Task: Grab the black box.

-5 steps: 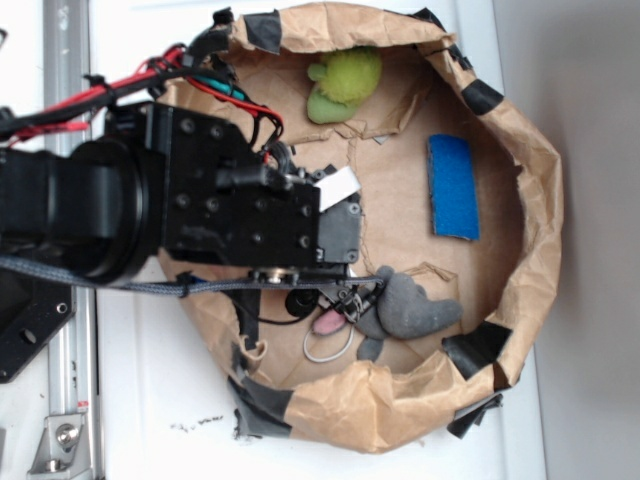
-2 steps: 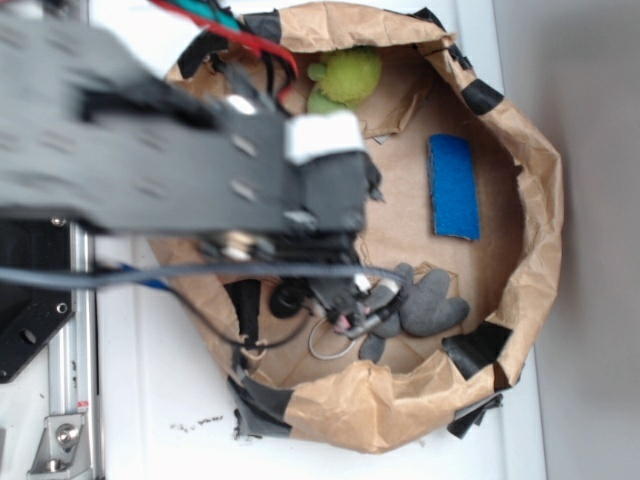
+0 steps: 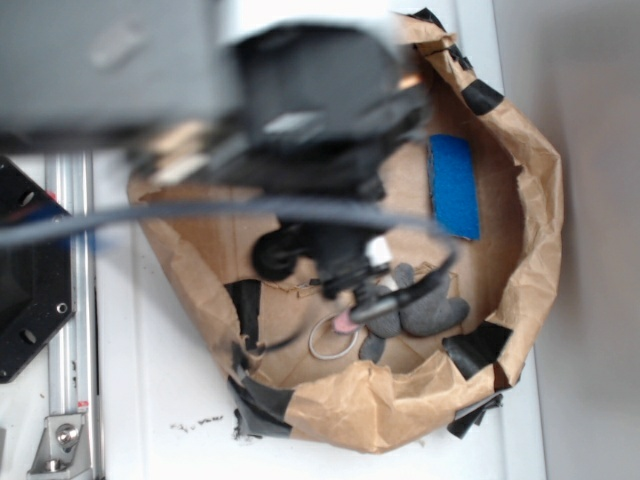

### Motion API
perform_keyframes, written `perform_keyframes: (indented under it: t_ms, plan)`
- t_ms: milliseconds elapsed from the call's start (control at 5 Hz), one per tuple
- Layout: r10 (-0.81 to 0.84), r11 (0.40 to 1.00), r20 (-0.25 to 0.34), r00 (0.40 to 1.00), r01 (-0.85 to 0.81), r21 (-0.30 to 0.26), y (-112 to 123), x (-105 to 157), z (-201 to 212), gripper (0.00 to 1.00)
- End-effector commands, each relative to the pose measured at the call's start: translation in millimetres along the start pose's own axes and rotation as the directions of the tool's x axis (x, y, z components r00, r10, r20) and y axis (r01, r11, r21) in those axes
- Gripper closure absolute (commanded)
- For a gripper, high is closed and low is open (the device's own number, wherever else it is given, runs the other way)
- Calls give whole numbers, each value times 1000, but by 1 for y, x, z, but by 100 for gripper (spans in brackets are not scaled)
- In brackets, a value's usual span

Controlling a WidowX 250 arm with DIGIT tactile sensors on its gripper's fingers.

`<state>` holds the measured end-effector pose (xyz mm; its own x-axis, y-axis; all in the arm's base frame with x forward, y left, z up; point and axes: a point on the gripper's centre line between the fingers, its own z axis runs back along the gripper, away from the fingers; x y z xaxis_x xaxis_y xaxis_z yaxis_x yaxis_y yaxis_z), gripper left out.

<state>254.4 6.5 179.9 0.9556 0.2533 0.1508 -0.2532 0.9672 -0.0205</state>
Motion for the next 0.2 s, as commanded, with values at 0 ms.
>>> perform_keyframes:
  t_ms: [0]
  plan:
    - [-1, 998, 57, 998, -2, 66, -3, 2, 4, 100]
